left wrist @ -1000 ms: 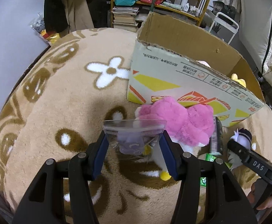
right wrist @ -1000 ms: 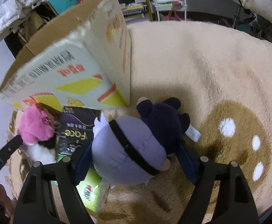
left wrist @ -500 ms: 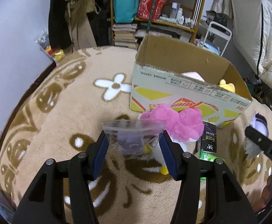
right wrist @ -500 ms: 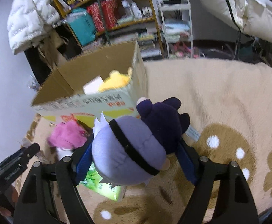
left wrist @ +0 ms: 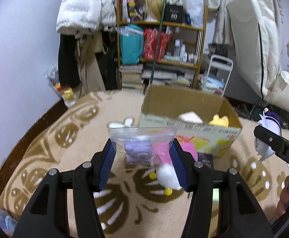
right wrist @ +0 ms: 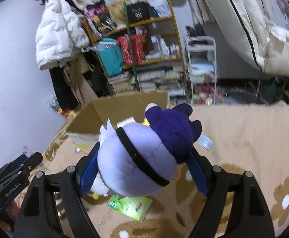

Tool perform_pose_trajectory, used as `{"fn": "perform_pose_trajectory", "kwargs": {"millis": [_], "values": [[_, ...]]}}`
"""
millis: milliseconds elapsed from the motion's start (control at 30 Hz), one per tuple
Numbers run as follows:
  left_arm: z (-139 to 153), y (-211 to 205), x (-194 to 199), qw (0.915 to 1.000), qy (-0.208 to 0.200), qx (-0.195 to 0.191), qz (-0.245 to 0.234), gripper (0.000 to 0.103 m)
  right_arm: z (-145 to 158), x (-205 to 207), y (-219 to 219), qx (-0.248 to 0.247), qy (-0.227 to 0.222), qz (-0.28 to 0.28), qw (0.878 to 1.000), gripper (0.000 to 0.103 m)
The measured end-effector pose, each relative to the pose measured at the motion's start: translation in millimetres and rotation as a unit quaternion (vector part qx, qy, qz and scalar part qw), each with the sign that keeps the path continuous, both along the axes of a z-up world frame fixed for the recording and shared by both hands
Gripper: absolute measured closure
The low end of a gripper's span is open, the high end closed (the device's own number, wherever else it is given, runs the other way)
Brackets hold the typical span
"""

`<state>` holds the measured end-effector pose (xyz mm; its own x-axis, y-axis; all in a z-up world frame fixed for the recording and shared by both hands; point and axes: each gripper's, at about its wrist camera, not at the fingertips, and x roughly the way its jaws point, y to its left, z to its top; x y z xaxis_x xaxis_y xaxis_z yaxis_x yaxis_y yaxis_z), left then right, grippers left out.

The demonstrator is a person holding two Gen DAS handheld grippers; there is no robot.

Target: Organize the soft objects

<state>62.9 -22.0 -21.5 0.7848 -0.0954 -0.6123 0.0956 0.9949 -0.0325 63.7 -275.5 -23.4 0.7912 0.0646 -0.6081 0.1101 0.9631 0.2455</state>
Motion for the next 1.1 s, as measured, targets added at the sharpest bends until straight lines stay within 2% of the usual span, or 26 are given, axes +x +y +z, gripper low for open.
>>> {"fn": "perform_pose_trajectory", "kwargs": {"millis": [233, 533, 833, 1100], "values": [[23.0, -1.2, -2.6, 0.9988, -0.049, 0.003, -0.007, 0.049, 23.3, -3.0, 8.4, -0.018, -0.055, 0.012, 0.998, 0.018], [48.0, -14.1, 17.4, 0.9955, -0.09, 0.013, -0.029, 0.049, 32.1, 15.8, 8.0, -0.022, -0.075, 0.022, 0.997, 0.018], [60.2, -30.0, 54.1, 0.9937, -0.101, 0.021, -0.043, 0.049, 33.7, 47.6, 4.0, -0.031, -0.073, 0.028, 0.996, 0.017], [46.8, -41.0, 87.4, 0.995, -0.083, 0.007, -0.056, 0.049, 20.9, 69.0, 2.1, -0.023, -0.059, 0.041, 0.997, 0.017]]}}
